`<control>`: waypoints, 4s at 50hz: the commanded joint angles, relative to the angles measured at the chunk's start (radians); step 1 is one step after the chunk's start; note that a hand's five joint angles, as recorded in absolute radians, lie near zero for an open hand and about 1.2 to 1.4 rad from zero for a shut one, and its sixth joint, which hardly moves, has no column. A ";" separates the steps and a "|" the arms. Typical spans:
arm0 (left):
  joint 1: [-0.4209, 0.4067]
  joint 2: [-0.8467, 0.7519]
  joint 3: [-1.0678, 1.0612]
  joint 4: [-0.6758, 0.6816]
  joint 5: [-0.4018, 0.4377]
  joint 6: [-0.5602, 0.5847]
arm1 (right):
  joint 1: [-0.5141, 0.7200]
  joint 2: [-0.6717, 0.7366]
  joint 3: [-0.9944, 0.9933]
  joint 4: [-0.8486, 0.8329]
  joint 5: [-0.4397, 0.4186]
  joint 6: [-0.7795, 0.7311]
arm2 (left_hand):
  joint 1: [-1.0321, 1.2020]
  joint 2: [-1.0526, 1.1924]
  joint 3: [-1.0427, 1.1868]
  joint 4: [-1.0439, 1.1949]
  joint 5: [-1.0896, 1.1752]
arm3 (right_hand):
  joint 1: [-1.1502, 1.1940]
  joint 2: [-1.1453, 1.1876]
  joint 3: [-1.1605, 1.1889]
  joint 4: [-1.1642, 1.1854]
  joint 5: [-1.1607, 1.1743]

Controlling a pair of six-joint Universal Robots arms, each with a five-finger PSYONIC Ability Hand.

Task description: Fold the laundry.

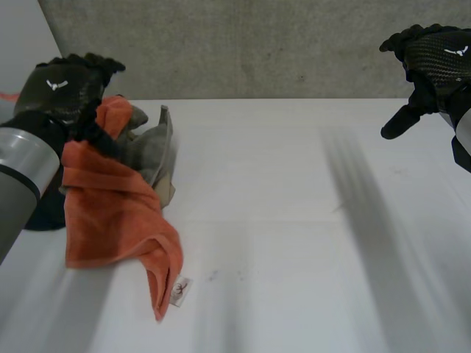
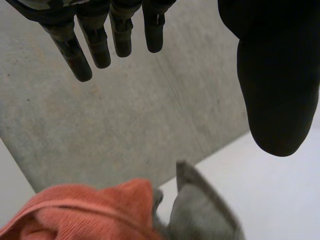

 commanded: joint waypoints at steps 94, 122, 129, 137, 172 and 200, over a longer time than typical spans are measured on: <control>-0.105 -0.527 0.085 0.132 0.111 0.390 | 0.172 0.367 0.226 -0.050 0.012 -0.227 | 0.415 0.408 0.407 0.411 0.397 | 0.109 0.082 0.092 0.071 0.064; -0.038 -0.067 0.152 0.030 -0.003 -0.083 | 0.034 0.003 -0.030 -0.042 0.051 -0.469 | 1.193 1.186 1.185 1.189 1.175 | 1.206 1.179 1.189 1.168 1.161; -0.061 -0.185 0.099 0.019 0.020 -0.107 | 0.070 0.106 0.060 -0.015 -0.015 -0.486 | 1.193 1.186 1.185 1.189 1.175 | 1.206 1.179 1.189 1.168 1.161; -0.050 -0.240 0.111 0.022 0.022 -0.106 | 0.184 0.115 0.197 0.434 -0.035 -0.711 | 1.193 1.186 1.185 1.189 1.175 | 0.627 0.601 0.610 0.590 0.583; -0.197 -0.009 0.353 0.030 0.074 -0.098 | 0.011 0.710 -0.400 0.423 -0.348 -0.053 | 1.193 1.186 1.185 1.189 1.175 | -0.016 -0.043 -0.033 -0.053 -0.061; -0.108 -0.316 0.579 0.086 -0.023 -0.123 | 0.011 0.325 -0.303 -0.260 -0.132 -0.101 | 1.193 1.186 1.185 1.189 1.175 | 0.719 0.692 0.702 0.682 0.674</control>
